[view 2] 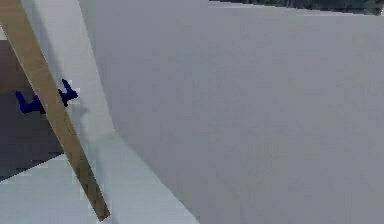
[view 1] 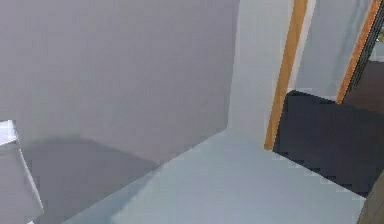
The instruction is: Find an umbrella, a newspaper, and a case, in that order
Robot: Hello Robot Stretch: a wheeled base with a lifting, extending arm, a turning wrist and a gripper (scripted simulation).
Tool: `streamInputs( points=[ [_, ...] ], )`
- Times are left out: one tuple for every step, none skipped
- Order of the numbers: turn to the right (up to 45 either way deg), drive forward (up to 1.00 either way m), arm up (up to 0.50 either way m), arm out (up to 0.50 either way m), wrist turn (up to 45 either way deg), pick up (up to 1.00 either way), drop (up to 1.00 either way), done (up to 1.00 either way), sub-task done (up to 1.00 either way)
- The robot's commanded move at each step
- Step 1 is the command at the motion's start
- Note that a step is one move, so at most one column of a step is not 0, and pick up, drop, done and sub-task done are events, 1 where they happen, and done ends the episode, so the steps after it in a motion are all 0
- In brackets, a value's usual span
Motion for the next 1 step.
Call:
streamInputs(
  points=[
    [12.0, 0.00, 0.00, 0.00, 0.0, 0.00, 0.00, 0.00, 0.00]
  ],
)
